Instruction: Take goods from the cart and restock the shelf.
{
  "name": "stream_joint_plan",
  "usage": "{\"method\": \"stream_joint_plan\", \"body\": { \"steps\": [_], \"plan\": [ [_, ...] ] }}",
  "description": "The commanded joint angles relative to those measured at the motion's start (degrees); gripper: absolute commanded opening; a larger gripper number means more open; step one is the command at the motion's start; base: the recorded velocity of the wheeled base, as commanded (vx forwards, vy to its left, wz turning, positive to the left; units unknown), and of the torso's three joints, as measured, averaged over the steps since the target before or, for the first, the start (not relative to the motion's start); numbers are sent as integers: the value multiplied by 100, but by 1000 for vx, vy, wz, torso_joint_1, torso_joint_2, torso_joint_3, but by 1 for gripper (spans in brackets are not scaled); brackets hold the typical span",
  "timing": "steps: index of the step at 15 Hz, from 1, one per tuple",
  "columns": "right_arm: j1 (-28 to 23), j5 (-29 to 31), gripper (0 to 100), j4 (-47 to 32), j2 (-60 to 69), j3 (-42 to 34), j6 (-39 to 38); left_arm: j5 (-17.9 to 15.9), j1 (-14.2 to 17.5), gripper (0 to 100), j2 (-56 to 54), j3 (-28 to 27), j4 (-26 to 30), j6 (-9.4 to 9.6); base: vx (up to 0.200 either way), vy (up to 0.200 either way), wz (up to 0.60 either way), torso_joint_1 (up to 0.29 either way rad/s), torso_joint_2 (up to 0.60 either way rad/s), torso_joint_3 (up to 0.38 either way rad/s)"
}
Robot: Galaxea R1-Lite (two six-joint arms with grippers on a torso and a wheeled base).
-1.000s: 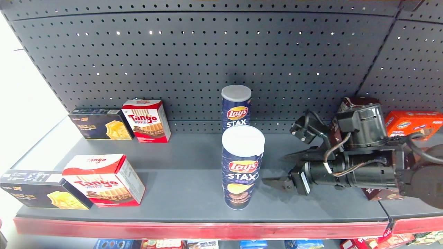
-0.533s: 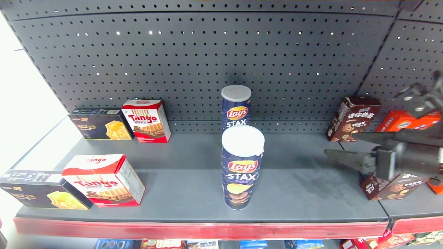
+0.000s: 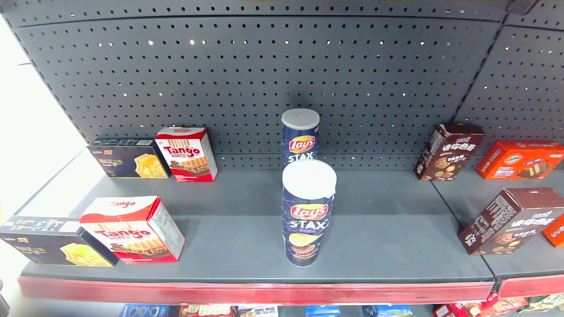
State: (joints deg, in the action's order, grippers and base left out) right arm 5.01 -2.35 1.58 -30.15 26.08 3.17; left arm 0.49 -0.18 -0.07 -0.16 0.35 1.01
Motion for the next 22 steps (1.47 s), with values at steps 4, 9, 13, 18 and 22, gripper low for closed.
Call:
{"method": "stream_joint_plan", "body": {
  "steps": [4,9,13,18,22],
  "plan": [
    [-492,1053,100,-484,2971,-1860,-484,4,1,100,7,7,-9,4,0,0,0,0,0,0],
    [-510,1158,100,140,3006,-2599,-422,-14,1,100,7,7,-9,22,0,0,0,0,0,0],
    [-510,306,100,-202,3006,-2590,-247,-40,-8,100,7,7,-9,57,0,0,0,0,0,0],
    [-510,306,100,-167,3006,-2599,-317,-216,1,100,7,7,-9,127,0,0,0,0,0,0],
    [-510,297,100,-176,2997,-2590,-317,-189,1,100,7,7,-9,13,0,0,0,0,0,0]
  ]
}}
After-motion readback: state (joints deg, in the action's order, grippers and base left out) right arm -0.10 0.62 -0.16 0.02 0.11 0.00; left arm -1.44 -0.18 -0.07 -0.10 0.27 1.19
